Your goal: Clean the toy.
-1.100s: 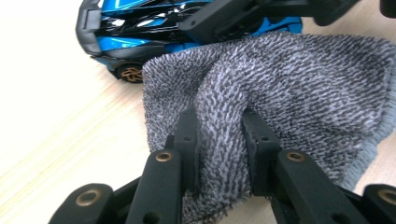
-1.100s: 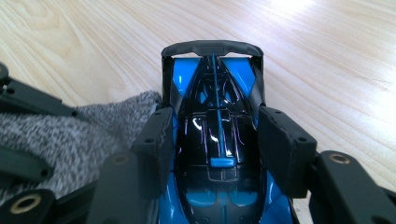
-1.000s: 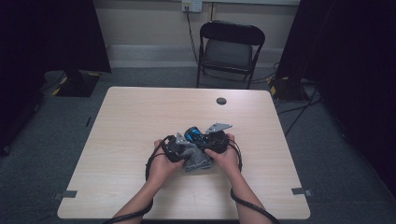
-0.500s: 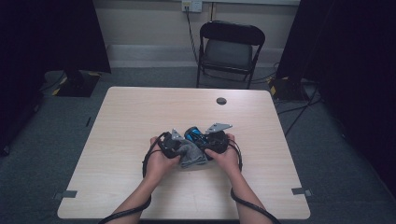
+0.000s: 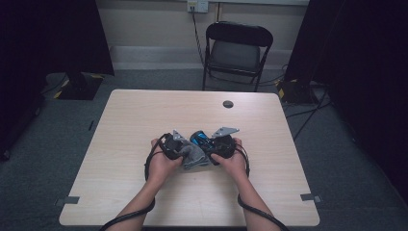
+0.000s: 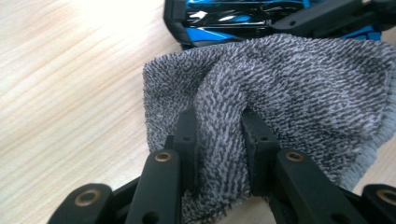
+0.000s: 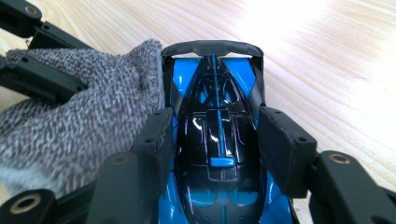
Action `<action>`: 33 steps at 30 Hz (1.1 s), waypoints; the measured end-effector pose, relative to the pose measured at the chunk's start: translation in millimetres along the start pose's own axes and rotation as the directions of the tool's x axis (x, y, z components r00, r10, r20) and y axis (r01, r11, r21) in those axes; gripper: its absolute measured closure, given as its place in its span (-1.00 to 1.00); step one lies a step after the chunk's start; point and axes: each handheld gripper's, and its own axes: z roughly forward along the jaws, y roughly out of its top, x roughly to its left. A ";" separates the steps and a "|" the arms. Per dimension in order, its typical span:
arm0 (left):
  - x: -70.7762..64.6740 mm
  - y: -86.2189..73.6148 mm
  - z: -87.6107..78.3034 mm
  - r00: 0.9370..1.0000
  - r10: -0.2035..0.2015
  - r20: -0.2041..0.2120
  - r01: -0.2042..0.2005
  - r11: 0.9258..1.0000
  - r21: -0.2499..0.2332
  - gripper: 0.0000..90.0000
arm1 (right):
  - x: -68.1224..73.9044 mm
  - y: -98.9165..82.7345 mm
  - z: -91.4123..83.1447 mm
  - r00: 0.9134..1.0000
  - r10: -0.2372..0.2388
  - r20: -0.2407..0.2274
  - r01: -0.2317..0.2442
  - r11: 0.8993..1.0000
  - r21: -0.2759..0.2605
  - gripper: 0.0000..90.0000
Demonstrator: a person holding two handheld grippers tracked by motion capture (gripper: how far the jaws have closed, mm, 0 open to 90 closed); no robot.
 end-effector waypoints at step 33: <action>36.1 -10.1 -8.4 0.991 -0.087 -0.102 0.086 0.996 -0.012 0.58 | 0.1 0.1 0.0 1.000 -0.002 0.001 0.002 1.000 0.001 0.03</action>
